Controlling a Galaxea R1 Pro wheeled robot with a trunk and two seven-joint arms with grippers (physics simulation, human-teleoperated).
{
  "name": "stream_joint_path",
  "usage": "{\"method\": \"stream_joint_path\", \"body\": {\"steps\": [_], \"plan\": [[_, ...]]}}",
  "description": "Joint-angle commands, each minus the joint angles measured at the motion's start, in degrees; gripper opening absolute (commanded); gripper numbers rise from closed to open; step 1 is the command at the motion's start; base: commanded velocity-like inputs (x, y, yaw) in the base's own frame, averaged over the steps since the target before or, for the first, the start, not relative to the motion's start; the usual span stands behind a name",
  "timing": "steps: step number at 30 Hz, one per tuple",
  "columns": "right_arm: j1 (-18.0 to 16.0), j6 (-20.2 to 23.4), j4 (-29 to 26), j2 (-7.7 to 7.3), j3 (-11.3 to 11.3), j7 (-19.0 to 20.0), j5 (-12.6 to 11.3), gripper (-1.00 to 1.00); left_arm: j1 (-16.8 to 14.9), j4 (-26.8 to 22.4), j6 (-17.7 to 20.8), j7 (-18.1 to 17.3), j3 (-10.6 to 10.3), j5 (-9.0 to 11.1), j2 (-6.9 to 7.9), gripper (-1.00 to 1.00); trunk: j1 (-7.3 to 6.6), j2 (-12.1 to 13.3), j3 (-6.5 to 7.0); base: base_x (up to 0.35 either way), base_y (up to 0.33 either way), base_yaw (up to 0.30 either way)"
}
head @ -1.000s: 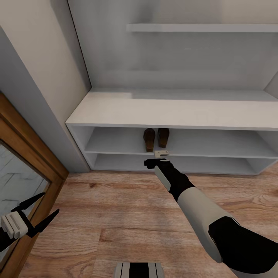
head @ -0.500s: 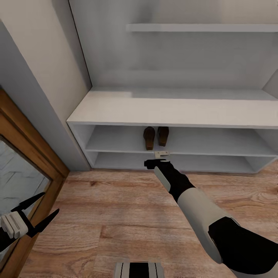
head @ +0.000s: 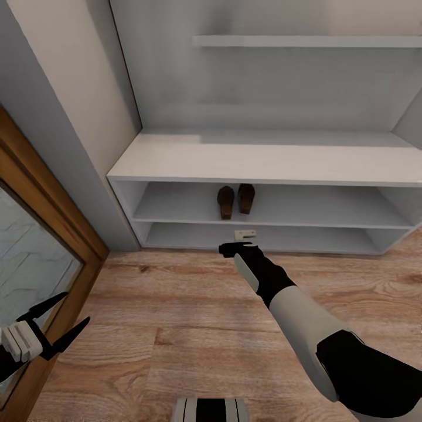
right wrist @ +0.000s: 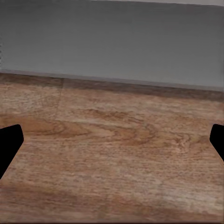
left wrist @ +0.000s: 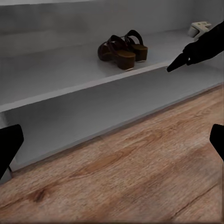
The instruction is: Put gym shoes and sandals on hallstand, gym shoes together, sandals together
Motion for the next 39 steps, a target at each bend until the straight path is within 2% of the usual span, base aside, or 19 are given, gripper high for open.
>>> {"method": "stream_joint_path", "body": {"steps": [1, 14, 26, 31, 33, 36, 37, 38, 39], "plan": [[0.14, 0.01, -0.05, 0.0, 0.02, 0.02, 0.03, 1.0, 0.0, 0.02, 0.0, 0.0, 0.01, 0.0, 0.0, 1.0, 0.0, 0.0, 0.0, -0.065, 0.0, 0.0], [2.46, 0.04, -2.02, 0.0, 0.12, 0.05, 0.28, 1.0, 0.0, 0.04, 0.0, 0.05, 0.03, -0.06, -0.01, 1.0, 0.0, 0.0, 0.0, -0.042, 0.0, 0.0], [5.37, 0.1, -5.44, 0.0, 0.22, 0.2, 0.41, 1.0, 0.0, 0.07, 0.0, 0.23, 0.05, -0.08, 0.06, 1.0, 0.0, 0.0, 0.0, -0.179, 0.0, 0.0], [7.45, 0.12, -7.76, -0.96, 0.25, 0.25, 0.46, 1.0, -0.04, 0.05, 0.02, 0.55, 0.03, -0.12, 0.07, 1.0, 0.0, 0.0, 0.0, -0.09, 0.0, 0.0], [9.47, 0.12, -10.41, -2.34, 0.33, 0.3, 0.48, 1.0, -0.06, 0.06, 0.04, 1.42, -0.01, -0.11, 0.07, 1.0, 0.0, 0.0, 0.0, -0.054, 0.0, 0.0], [10.68, 0.13, -12.1, -3.22, 0.41, 0.37, 0.49, 1.0, -0.06, 0.05, 0.05, 2.05, -0.05, -0.12, 0.06, 1.0, 0.0, 0.0, 0.0, -0.041, 0.0, 0.0], [12.09, 0.13, -14.03, -4.23, 0.5, 0.49, 0.49, 1.0, -0.07, 0.06, 0.06, 2.7, -0.1, -0.15, 0.04, 1.0, 0.0, 0.0, 0.0, -0.031, 0.0, 0.0], [12.09, 0.13, -14.03, -4.23, 0.5, 0.49, 0.49, 1.0, -0.07, 0.06, 0.06, 2.7, -0.1, -0.15, 0.04, 1.0, 0.0, 0.0, 0.0, -0.031, 0.0, 0.0], [13.63, 0.13, -16.19, -5.35, 0.61, 0.72, 0.5, 1.0, -0.07, 0.04, 0.06, 3.3, -0.19, -0.21, 0.02, 1.0, 0.0, 0.0, 0.0, -0.024, 0.0, 0.0]]}}
